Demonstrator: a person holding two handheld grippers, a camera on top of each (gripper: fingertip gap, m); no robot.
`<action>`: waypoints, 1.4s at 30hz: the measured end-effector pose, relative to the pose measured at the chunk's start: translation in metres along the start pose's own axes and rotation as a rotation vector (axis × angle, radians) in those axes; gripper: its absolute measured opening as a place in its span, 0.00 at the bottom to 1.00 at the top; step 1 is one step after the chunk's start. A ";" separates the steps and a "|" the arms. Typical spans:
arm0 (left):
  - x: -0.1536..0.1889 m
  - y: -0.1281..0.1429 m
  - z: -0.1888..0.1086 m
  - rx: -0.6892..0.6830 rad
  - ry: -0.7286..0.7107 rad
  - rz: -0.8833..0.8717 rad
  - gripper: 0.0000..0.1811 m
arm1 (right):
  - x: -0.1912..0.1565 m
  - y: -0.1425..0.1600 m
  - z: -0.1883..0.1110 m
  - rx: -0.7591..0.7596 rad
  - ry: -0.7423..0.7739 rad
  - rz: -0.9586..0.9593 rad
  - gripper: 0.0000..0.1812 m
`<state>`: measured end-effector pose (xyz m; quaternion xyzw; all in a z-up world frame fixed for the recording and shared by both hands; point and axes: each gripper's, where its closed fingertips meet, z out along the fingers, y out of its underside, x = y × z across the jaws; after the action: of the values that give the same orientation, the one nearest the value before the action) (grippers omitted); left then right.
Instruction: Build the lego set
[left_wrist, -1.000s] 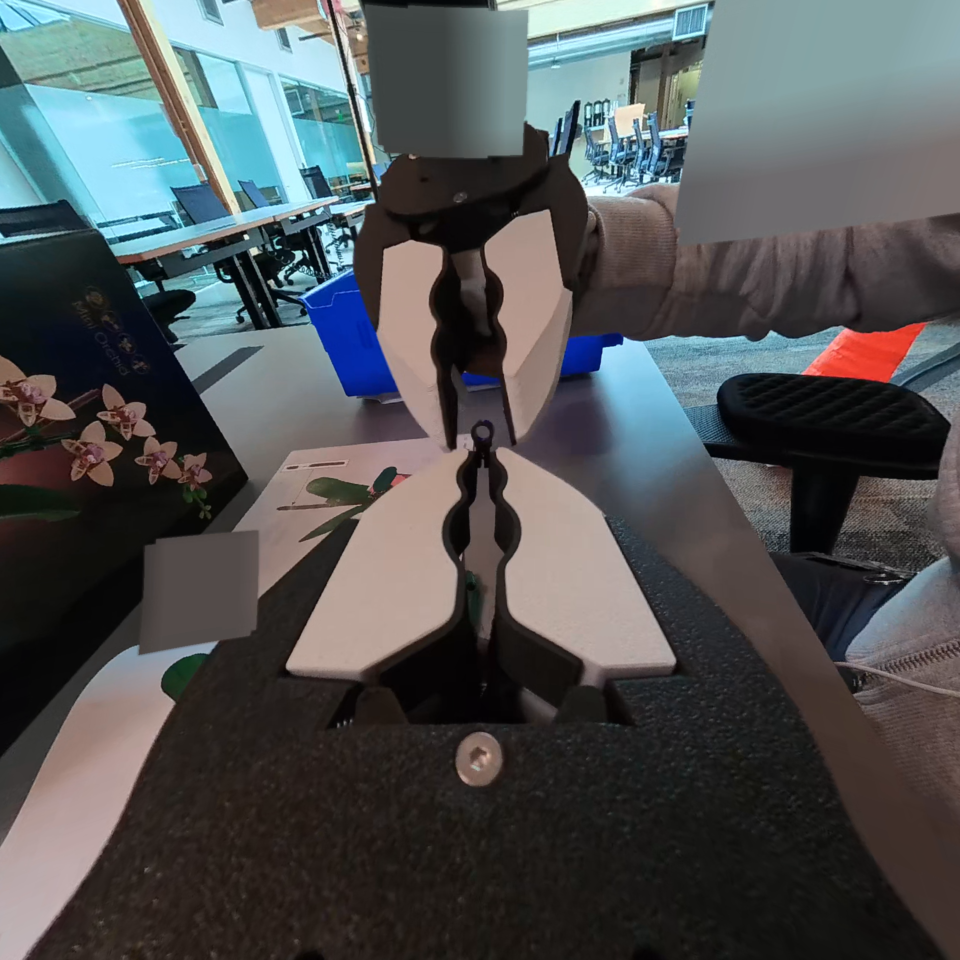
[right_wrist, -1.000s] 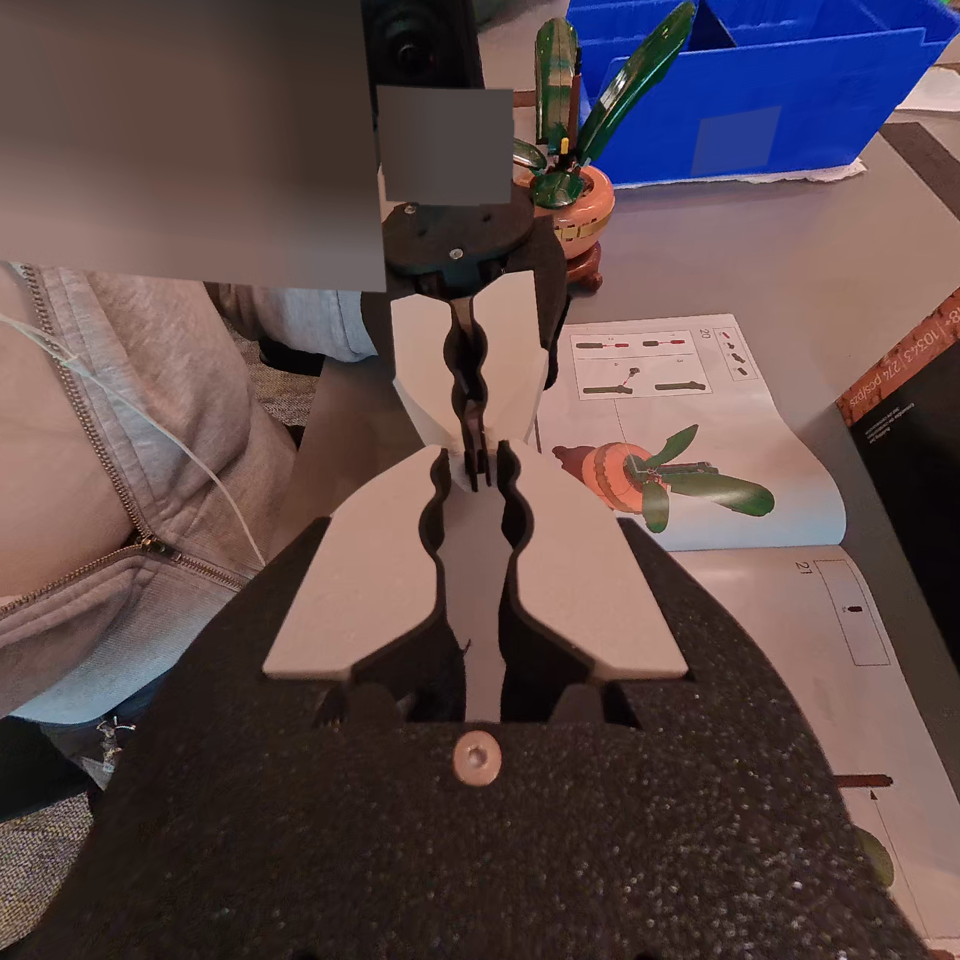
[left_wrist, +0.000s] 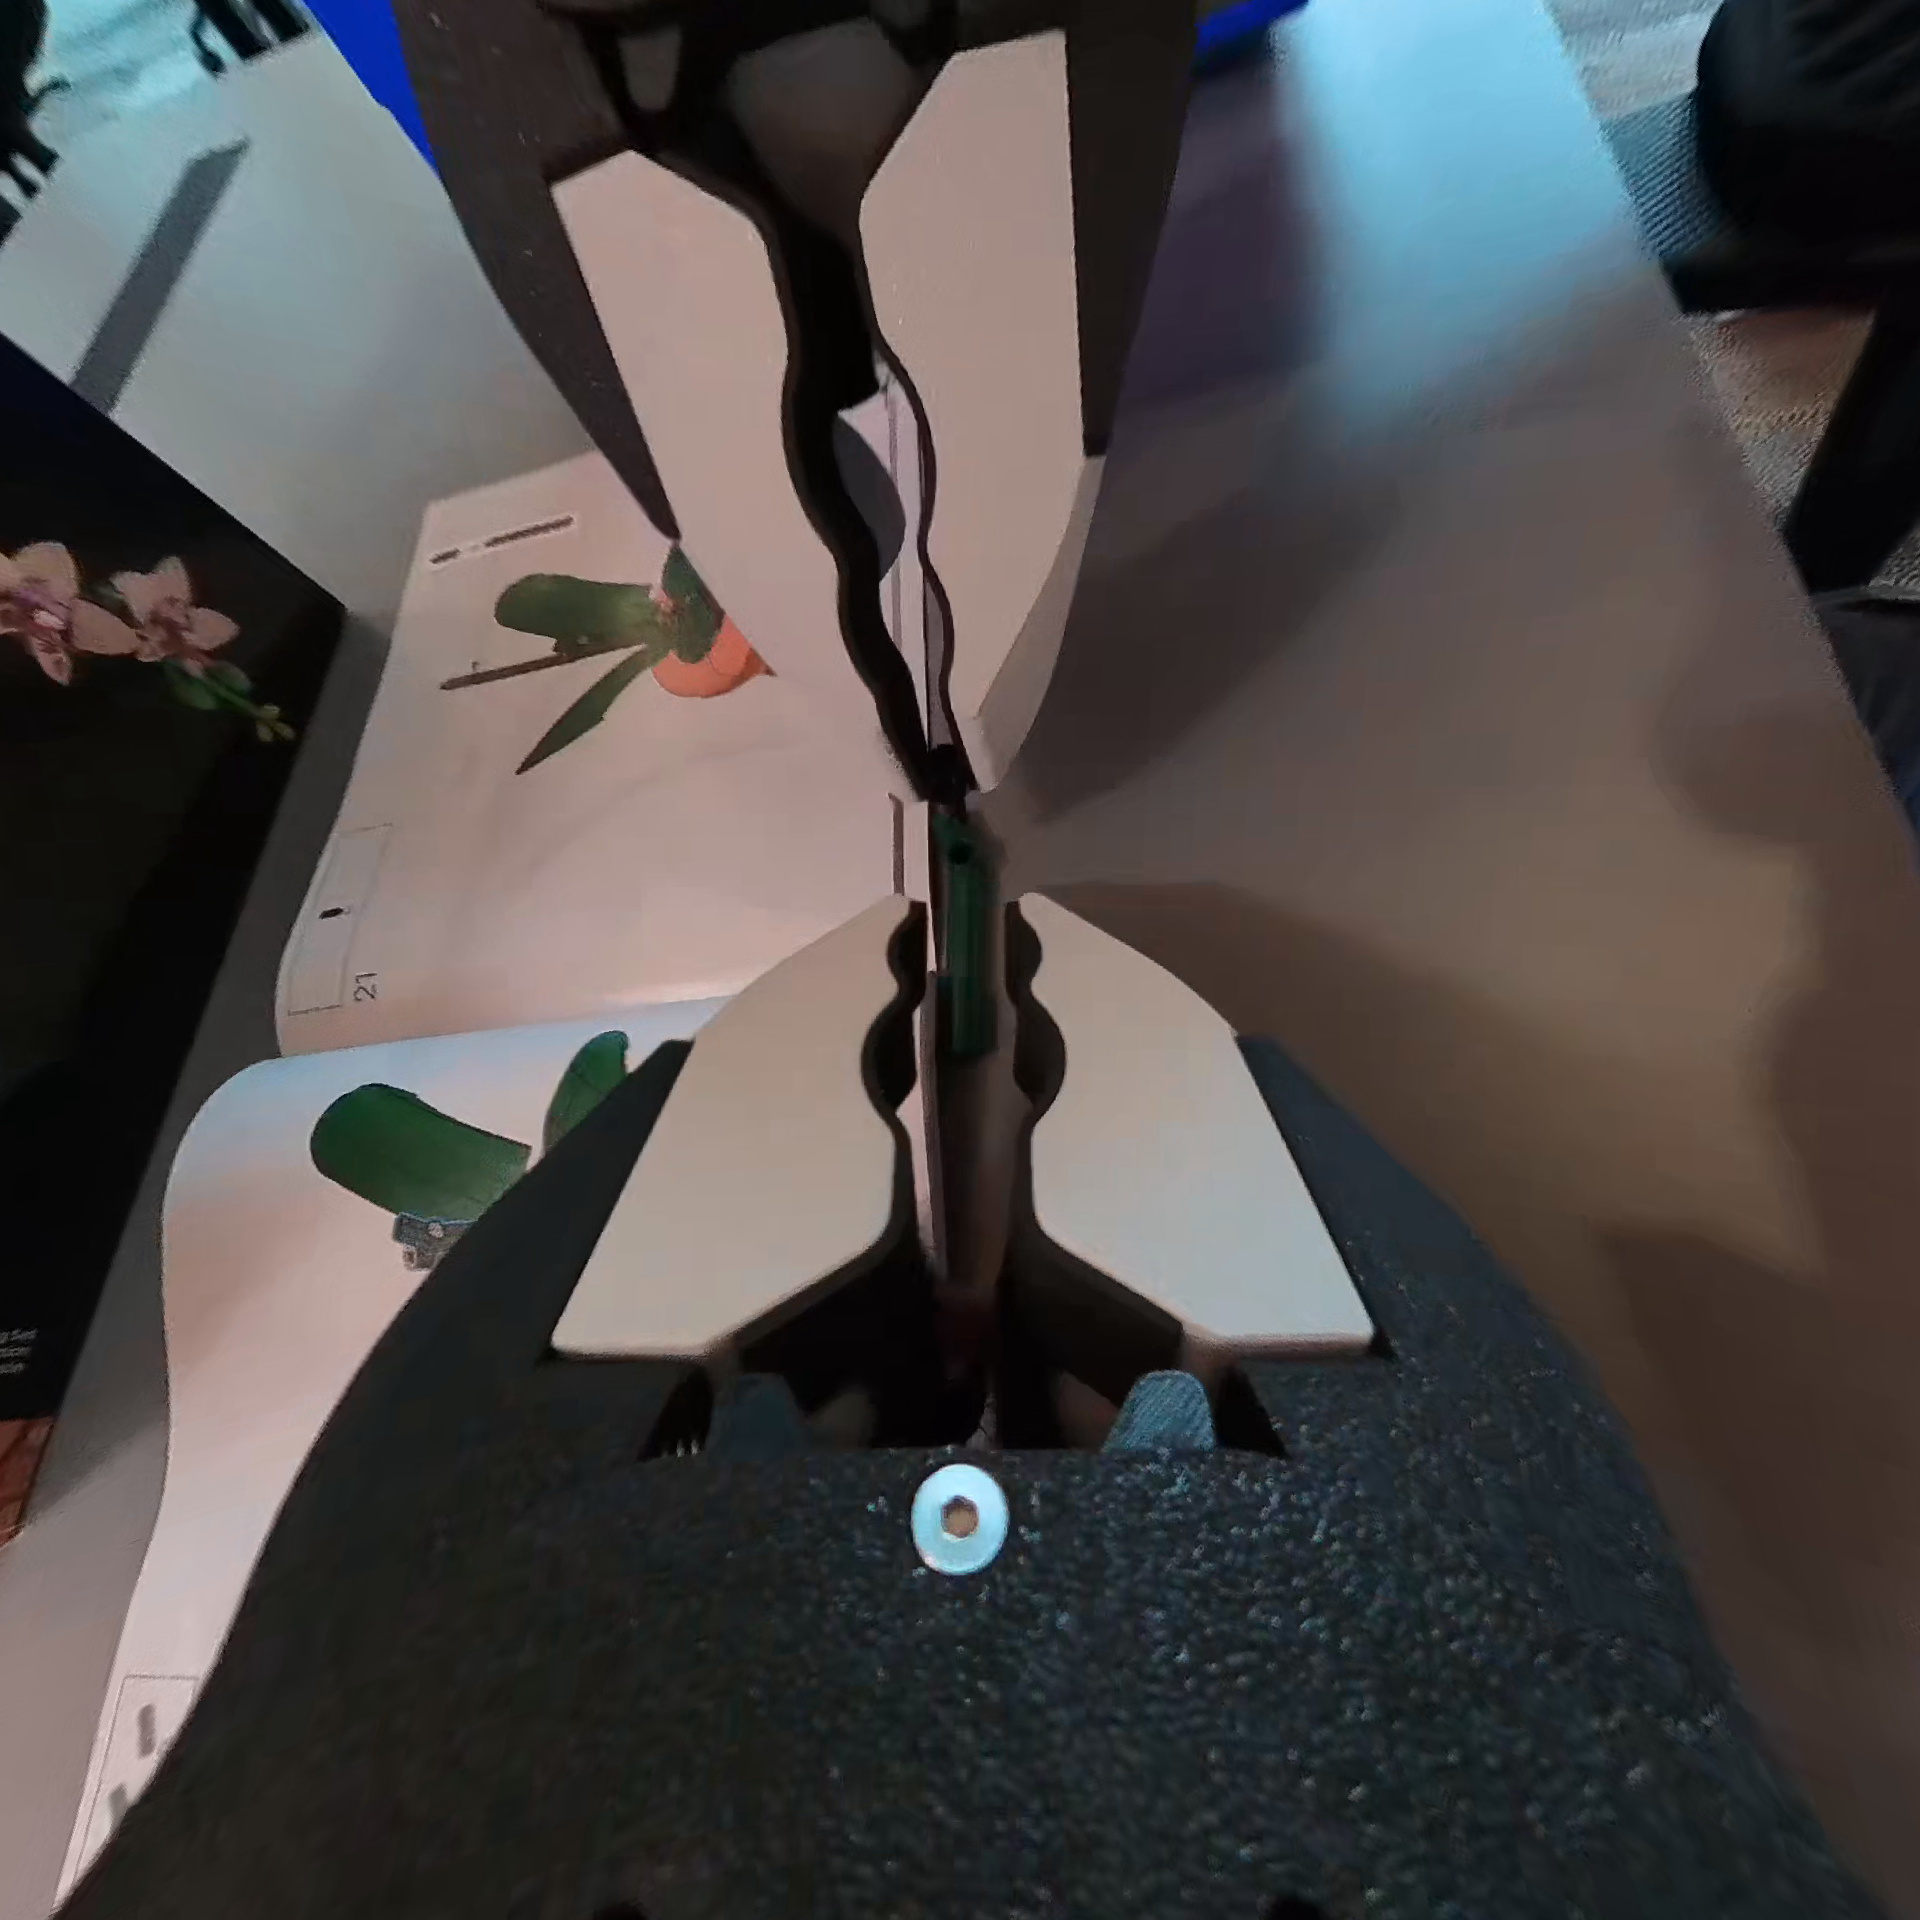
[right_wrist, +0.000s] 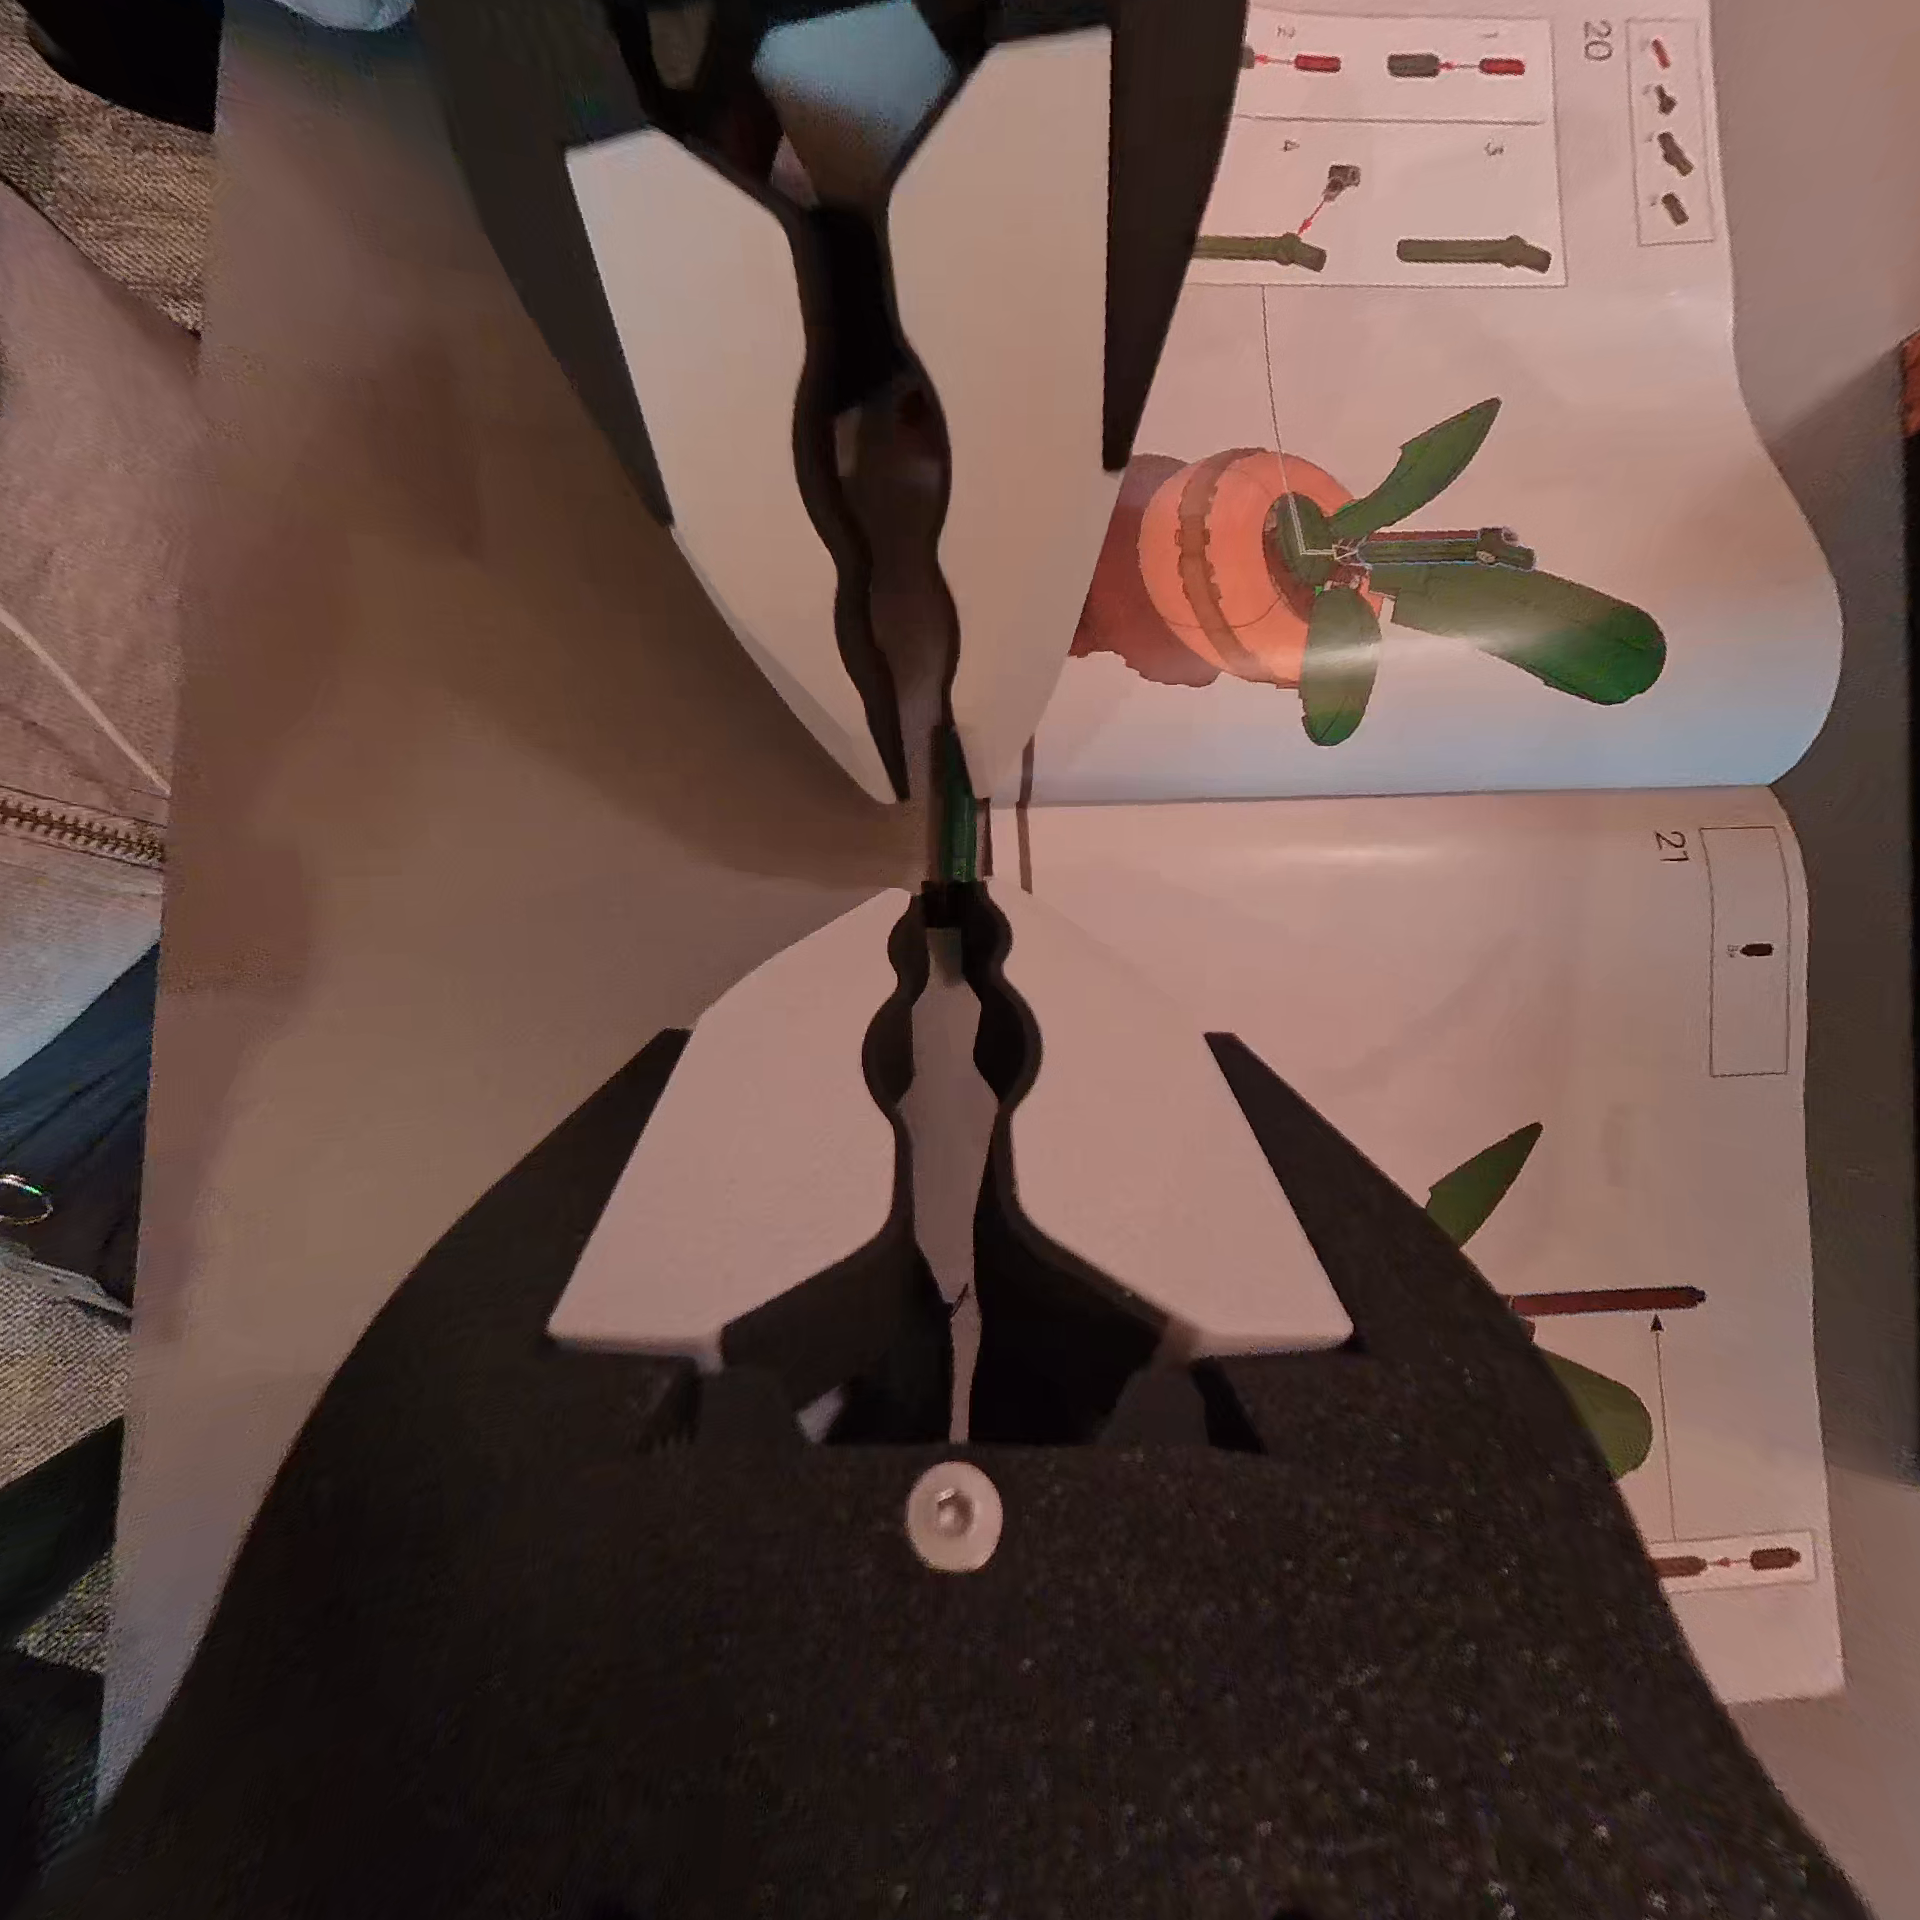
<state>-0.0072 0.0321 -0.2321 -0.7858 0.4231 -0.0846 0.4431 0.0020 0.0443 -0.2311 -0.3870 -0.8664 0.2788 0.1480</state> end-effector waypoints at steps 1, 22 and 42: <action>0.000 0.002 0.003 -0.020 0.003 0.000 0.06 | 0.000 0.001 0.001 -0.012 -0.006 -0.004 0.03; 0.001 0.012 0.014 -0.049 0.024 -0.039 0.01 | 0.003 0.011 0.011 -0.170 -0.075 -0.038 0.03; 0.002 0.012 0.014 -0.042 0.037 -0.055 0.01 | 0.002 0.014 0.011 -0.330 -0.095 0.017 0.03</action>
<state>-0.0059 0.0364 -0.2497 -0.8045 0.4111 -0.1026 0.4162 0.0034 0.0492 -0.2480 -0.3995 -0.9032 0.1519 0.0389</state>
